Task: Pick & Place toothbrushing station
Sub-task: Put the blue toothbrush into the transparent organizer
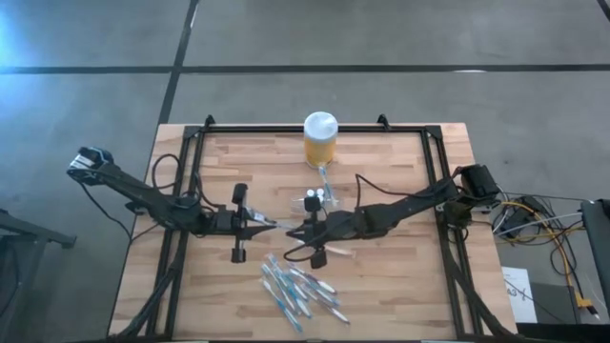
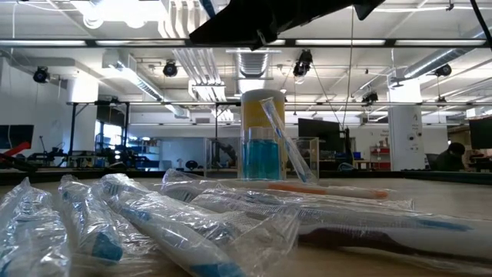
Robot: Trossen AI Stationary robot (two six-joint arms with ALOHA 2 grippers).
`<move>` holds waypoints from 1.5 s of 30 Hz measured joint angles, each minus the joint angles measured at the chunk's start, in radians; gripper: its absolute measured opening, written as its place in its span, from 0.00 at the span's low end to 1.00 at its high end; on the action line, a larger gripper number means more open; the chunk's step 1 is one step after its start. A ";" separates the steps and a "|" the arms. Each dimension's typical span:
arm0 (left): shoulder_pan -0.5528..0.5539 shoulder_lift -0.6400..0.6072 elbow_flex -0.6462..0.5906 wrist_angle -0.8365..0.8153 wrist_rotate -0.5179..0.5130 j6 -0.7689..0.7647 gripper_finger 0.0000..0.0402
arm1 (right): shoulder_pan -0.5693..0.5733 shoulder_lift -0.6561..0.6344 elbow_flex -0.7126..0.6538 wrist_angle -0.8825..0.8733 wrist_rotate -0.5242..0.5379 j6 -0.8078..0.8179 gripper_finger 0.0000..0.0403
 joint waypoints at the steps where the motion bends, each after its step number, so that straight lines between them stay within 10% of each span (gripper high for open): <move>1: 0.000 0.002 0.000 -0.001 0.000 -0.001 0.05 | 0.000 0.000 0.000 0.001 0.000 0.000 0.02; 45: 0.005 0.152 -0.021 0.080 0.009 -0.050 0.09 | -0.003 0.000 0.003 0.069 0.028 0.021 0.02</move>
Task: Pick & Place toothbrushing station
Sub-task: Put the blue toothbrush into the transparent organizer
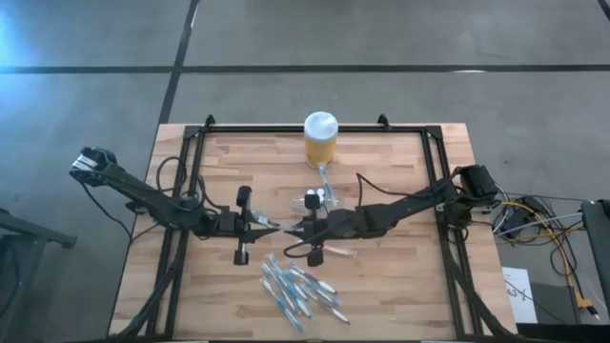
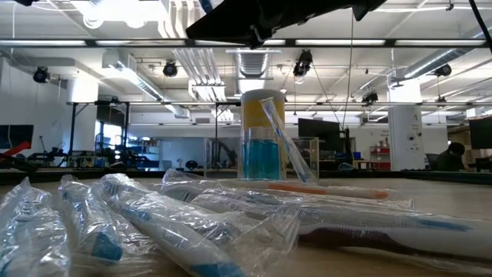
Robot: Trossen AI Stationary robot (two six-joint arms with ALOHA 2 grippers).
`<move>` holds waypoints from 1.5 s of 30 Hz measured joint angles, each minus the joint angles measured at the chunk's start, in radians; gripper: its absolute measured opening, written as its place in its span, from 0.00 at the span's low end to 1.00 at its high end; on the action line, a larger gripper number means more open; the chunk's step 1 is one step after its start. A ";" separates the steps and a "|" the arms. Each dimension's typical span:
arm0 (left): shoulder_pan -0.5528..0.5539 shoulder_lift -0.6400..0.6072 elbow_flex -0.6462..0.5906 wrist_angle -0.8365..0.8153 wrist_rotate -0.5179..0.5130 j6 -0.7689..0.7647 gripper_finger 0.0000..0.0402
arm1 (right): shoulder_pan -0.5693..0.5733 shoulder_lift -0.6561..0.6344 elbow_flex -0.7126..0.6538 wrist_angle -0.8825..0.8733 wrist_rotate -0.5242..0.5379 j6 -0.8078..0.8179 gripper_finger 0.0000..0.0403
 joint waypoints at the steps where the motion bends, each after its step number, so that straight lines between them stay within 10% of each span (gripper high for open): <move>1: 0.002 0.001 -0.002 0.002 0.000 0.000 0.09 | 0.000 0.000 0.004 -0.001 0.000 -0.001 0.02; 24: 0.002 -0.202 -0.018 -0.049 -0.016 0.103 0.05 | -0.006 -0.015 -0.065 -0.212 -0.003 0.212 0.08; 35: 0.066 -0.214 -0.108 -0.062 -0.251 0.132 0.05 | 0.028 -0.021 -0.223 -0.096 0.000 0.263 0.08; 45: 0.328 -0.074 -0.203 0.075 0.067 -0.048 0.05 | 0.090 -0.085 -0.462 0.339 -0.015 0.149 0.08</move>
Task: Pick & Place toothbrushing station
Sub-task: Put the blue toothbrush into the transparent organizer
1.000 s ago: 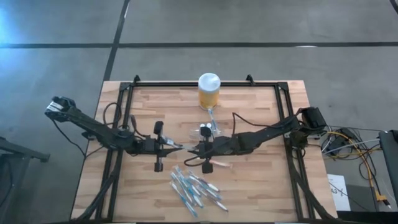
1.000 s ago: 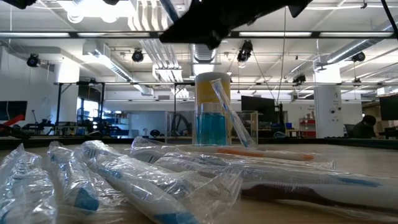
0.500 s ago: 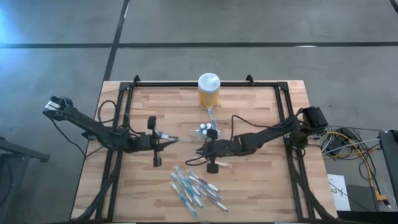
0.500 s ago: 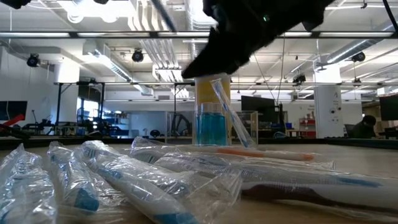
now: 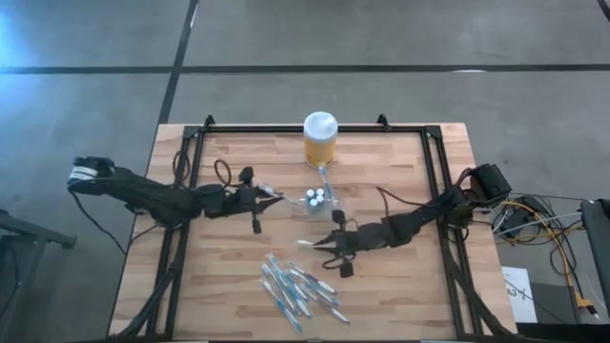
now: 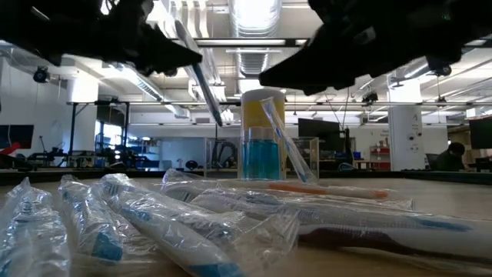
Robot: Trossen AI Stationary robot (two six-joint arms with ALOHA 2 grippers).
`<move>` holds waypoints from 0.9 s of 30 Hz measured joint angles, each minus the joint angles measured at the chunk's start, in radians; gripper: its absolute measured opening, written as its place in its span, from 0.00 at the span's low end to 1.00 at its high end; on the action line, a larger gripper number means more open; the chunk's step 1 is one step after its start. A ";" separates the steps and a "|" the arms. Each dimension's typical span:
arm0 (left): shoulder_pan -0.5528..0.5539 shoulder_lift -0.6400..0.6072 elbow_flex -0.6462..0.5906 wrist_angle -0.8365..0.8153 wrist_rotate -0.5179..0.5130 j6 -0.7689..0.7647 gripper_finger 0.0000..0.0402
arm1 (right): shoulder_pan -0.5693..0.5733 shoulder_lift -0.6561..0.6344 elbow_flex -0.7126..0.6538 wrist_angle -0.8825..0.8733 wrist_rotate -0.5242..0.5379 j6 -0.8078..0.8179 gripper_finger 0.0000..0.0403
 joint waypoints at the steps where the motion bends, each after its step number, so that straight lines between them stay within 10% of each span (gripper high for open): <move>1: 0.018 0.019 -0.003 0.025 0.013 -0.004 0.05 | 0.004 -0.004 -0.018 0.026 0.001 -0.002 0.08; 27: 0.130 0.433 0.073 0.184 0.094 -0.128 0.07 | 0.014 -0.031 -0.106 0.176 0.004 0.015 0.08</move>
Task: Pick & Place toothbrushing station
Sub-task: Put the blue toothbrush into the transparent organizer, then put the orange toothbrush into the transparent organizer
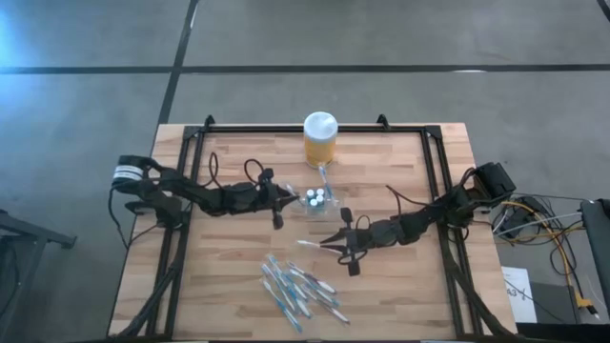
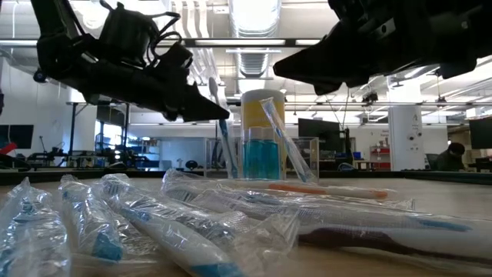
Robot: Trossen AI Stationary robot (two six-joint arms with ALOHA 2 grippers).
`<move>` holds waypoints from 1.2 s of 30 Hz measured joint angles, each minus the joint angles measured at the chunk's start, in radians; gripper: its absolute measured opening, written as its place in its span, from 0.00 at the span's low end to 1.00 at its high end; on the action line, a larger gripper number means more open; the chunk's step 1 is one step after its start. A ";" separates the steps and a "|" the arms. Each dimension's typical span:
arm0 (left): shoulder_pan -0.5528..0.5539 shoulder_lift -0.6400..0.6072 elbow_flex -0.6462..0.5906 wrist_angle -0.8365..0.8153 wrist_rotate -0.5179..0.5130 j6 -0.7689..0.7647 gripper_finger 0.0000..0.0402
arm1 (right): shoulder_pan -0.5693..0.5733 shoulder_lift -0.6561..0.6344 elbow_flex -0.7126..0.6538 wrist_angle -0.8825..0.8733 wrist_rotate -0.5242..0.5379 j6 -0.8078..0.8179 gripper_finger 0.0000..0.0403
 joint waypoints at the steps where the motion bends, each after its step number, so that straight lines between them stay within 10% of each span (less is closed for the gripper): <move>1: 0.002 -0.005 -0.001 -0.005 0.000 -0.013 0.09 | 0.000 0.000 0.000 0.001 0.000 0.000 0.08; 19: 0.008 -0.126 -0.008 -0.109 0.001 -0.055 0.46 | 0.000 0.002 0.000 0.000 0.000 0.019 0.08; 36: 0.004 -0.634 -0.010 -0.457 0.062 0.018 0.76 | 0.000 0.002 -0.001 -0.003 -0.001 0.026 0.08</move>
